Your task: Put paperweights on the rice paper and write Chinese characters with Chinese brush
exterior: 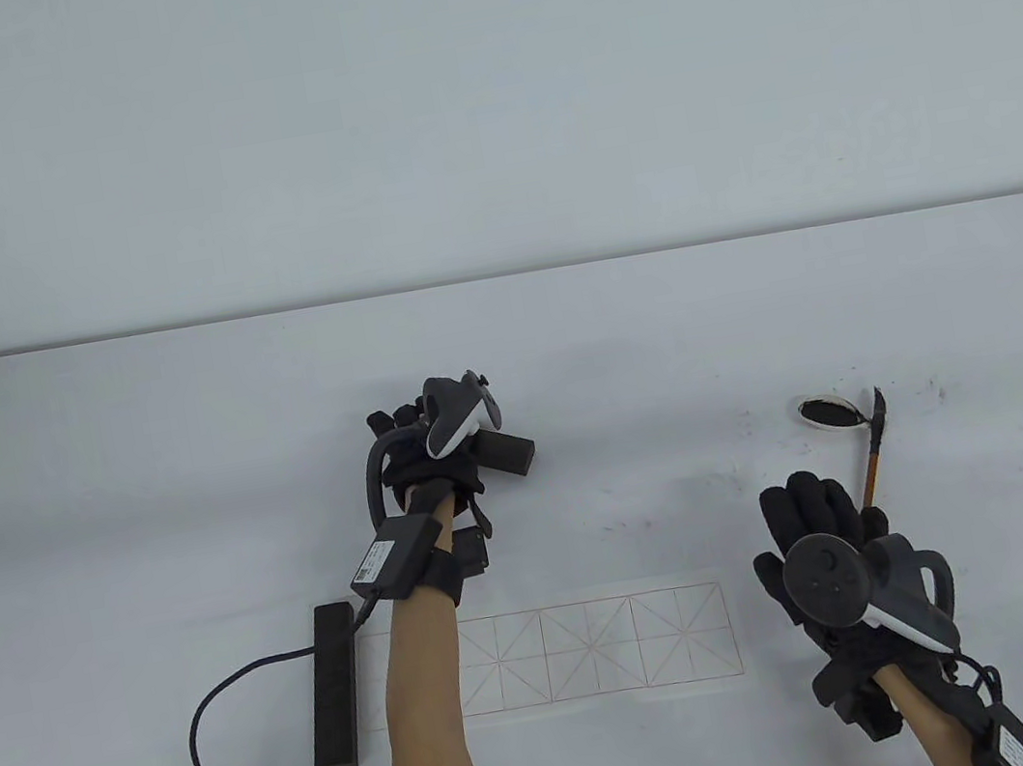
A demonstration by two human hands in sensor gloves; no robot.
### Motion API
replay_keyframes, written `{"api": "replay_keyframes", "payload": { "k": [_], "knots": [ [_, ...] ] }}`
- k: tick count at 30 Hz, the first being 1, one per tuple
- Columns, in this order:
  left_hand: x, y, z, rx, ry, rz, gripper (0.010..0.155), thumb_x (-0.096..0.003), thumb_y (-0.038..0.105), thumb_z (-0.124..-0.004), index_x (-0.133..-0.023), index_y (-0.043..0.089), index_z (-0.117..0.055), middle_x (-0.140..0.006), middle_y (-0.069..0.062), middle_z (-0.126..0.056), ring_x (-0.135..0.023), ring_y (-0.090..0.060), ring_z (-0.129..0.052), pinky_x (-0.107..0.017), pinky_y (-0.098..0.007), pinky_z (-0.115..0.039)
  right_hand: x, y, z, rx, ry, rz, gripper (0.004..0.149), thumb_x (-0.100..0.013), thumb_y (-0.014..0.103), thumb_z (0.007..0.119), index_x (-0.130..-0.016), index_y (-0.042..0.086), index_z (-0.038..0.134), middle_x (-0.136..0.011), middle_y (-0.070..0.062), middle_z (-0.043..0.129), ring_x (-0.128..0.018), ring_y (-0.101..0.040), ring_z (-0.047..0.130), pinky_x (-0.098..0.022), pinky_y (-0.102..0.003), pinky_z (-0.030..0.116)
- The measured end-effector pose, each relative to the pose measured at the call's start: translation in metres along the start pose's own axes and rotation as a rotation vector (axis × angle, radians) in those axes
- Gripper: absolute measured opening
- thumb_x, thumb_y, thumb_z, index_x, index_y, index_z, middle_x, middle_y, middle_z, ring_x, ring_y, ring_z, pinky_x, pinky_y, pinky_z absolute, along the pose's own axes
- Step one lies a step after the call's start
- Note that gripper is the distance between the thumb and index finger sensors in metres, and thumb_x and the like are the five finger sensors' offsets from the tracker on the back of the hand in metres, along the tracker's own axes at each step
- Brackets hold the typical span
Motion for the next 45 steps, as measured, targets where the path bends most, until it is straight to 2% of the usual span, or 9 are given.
{"api": "replay_keyframes", "payload": {
  "k": [13, 17, 22, 28, 33, 36, 40, 45],
  "knots": [
    [0.003, 0.003, 0.002, -0.045, 0.077, 0.032, 0.07, -0.0565, 0.037, -0.061, -0.103, 0.068, -0.02, -0.126, 0.021, 0.001, -0.126, -0.01, -0.002, -0.088, -0.046, 0.011, 0.0, 0.0, 0.001, 0.002, -0.001, 0.0, 0.067, -0.06, 0.036, 0.061, -0.112, 0.003, 0.036, -0.114, -0.029, 0.026, -0.103, -0.052, 0.032, -0.065, -0.075, 0.035],
    [0.004, 0.004, 0.001, -0.11, 0.15, 0.045, 0.07, -0.0543, 0.038, -0.061, -0.106, 0.065, -0.022, -0.124, 0.024, 0.003, -0.125, -0.007, 0.001, -0.087, -0.045, 0.012, 0.0, 0.0, 0.0, 0.001, -0.007, -0.002, 0.067, -0.06, 0.036, 0.061, -0.112, 0.003, 0.036, -0.114, -0.029, 0.026, -0.103, -0.052, 0.032, -0.065, -0.075, 0.035],
    [0.016, -0.002, 0.013, -0.137, 0.25, 0.031, 0.07, -0.0544, 0.038, -0.06, -0.108, 0.06, -0.022, -0.126, 0.022, -0.004, -0.127, -0.008, -0.005, -0.088, -0.046, 0.008, -0.001, -0.001, 0.0, 0.0, -0.017, 0.001, 0.067, -0.06, 0.036, 0.061, -0.112, 0.003, 0.036, -0.114, -0.028, 0.026, -0.103, -0.052, 0.032, -0.065, -0.075, 0.035],
    [0.06, -0.016, 0.035, -0.167, 0.449, -0.115, 0.07, -0.0526, 0.04, -0.063, -0.113, 0.051, -0.029, -0.129, 0.013, -0.024, -0.127, -0.018, -0.027, -0.088, -0.056, -0.004, -0.001, -0.004, -0.004, -0.008, -0.042, 0.014, 0.067, -0.06, 0.036, 0.061, -0.112, 0.003, 0.035, -0.115, -0.028, 0.025, -0.103, -0.052, 0.032, -0.065, -0.075, 0.035],
    [0.115, -0.026, 0.041, -0.274, 0.627, -0.251, 0.069, -0.0503, 0.04, -0.065, -0.114, 0.044, -0.038, -0.128, 0.006, -0.036, -0.124, -0.026, -0.041, -0.086, -0.061, -0.016, 0.002, 0.009, -0.016, -0.022, -0.095, -0.037, 0.067, -0.06, 0.036, 0.061, -0.113, 0.004, 0.034, -0.115, -0.028, 0.025, -0.104, -0.052, 0.032, -0.065, -0.075, 0.036],
    [0.153, -0.033, 0.041, -0.329, 0.704, -0.312, 0.069, -0.05, 0.04, -0.065, -0.114, 0.043, -0.039, -0.127, 0.006, -0.045, -0.123, -0.026, -0.049, -0.086, -0.061, -0.018, 0.003, 0.031, -0.028, -0.049, -0.137, -0.103, 0.068, -0.06, 0.036, 0.061, -0.113, 0.004, 0.033, -0.115, -0.028, 0.025, -0.104, -0.052, 0.034, -0.066, -0.075, 0.037],
    [0.204, -0.038, 0.037, -0.33, 0.793, -0.427, 0.069, -0.0497, 0.042, -0.066, -0.115, 0.04, -0.043, -0.122, 0.007, -0.058, -0.117, -0.026, -0.061, -0.086, -0.063, -0.022, 0.005, 0.074, -0.043, -0.003, -0.176, -0.221, 0.071, -0.059, 0.038, 0.063, -0.113, 0.005, 0.031, -0.116, -0.026, 0.027, -0.105, -0.049, 0.037, -0.068, -0.072, 0.042],
    [0.25, -0.036, 0.024, -0.348, 0.84, -0.548, 0.069, -0.0495, 0.045, -0.067, -0.115, 0.037, -0.047, -0.119, 0.005, -0.063, -0.11, -0.027, -0.066, -0.086, -0.064, -0.025, 0.009, 0.118, -0.052, 0.023, -0.21, -0.352, 0.075, -0.057, 0.042, 0.066, -0.113, 0.005, 0.032, -0.115, -0.026, 0.031, -0.105, -0.047, 0.043, -0.069, -0.069, 0.047]
  ]
}}
Point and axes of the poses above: the tracker on the back of each hand, its own y axis roughly to the thumb side, its own x axis roughly from the fingertips to the wrist, z = x × y, the point moved 4 cm from there along -x, roughly from the wrist to the fingertips
